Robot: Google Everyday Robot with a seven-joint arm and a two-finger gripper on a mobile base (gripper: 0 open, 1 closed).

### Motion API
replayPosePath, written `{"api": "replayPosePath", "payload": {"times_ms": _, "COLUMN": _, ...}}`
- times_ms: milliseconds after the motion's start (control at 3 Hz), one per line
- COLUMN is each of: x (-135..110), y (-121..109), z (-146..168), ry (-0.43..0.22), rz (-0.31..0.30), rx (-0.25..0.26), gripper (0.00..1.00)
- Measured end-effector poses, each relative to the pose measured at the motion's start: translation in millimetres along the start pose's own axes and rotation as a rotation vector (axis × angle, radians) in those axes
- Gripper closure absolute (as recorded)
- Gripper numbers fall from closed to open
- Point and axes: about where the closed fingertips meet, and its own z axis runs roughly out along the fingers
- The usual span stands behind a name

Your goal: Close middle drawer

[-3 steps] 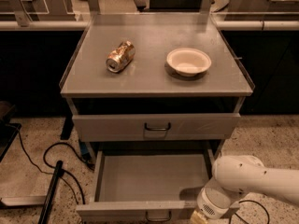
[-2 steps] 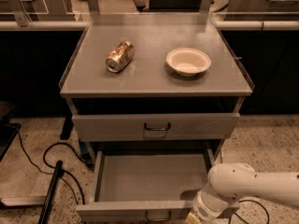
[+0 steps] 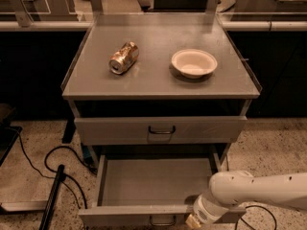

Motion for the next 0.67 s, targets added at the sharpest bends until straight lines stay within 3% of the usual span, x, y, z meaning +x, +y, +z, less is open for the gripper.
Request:
{"api": "replayPosePath", "payload": {"times_ms": 333, "x": -19.1, "y": -9.7, "z": 2.9, "ry": -0.023, "rz": -0.025, "rx": 0.04, "gripper": 1.0}}
{"api": "replayPosePath", "payload": {"times_ms": 667, "x": -19.8, "y": -9.7, "z": 3.1, "ry": -0.024, "rz": -0.027, "rx": 0.04, "gripper": 0.82}}
